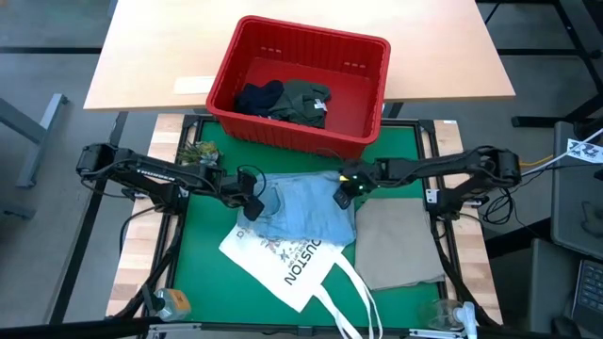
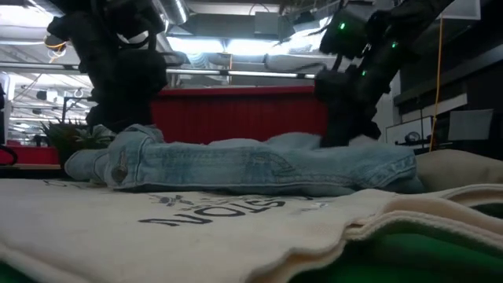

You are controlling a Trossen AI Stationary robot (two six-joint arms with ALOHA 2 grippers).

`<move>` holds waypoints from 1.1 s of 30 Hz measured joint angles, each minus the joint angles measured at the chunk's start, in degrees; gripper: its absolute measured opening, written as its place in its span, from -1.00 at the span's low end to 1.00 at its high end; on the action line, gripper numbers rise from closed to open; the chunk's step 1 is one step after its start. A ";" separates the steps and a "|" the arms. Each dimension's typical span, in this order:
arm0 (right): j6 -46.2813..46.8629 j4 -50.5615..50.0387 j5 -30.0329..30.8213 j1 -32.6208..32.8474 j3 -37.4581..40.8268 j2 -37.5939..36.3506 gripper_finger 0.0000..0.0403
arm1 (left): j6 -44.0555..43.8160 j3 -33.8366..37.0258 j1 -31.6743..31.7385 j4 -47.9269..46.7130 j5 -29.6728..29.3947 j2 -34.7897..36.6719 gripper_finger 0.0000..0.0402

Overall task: Fold Laundry from Bin
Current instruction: Fold the light blue pants

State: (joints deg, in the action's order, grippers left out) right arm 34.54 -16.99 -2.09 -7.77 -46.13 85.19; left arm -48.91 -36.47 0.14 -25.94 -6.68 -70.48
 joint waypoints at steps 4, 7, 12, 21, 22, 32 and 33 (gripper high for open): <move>0.27 -1.76 3.53 1.94 -0.02 -5.19 -0.97 | 0.02 0.00 0.02 0.55 -0.34 0.00 -0.13; 3.67 -6.11 7.77 3.88 -0.11 -7.89 -0.94 | 0.03 0.00 0.02 0.63 -0.91 0.00 -0.13; 5.73 -11.56 14.07 7.30 -0.09 -7.94 -0.97 | 0.05 0.00 0.07 1.01 -1.85 0.00 -0.13; 14.04 -17.05 21.25 11.44 -0.09 -7.98 -0.97 | 0.05 0.00 0.04 1.23 -1.86 0.00 -0.13; 14.79 -18.04 22.50 11.65 -0.09 -8.00 -0.97 | 0.03 0.00 0.04 1.25 -1.86 0.00 -0.13; 15.19 -22.11 27.31 9.51 -0.09 -4.53 -0.89 | 0.03 0.00 0.04 1.23 -1.83 0.00 -0.13; 15.17 -22.08 27.26 9.50 -0.09 -4.31 -0.85 | 0.03 0.00 0.04 1.23 -1.81 0.00 -0.13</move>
State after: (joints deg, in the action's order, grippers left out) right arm 49.72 -39.07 25.17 1.74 -46.22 80.88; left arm -48.88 -36.47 0.19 -24.71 -8.49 -70.48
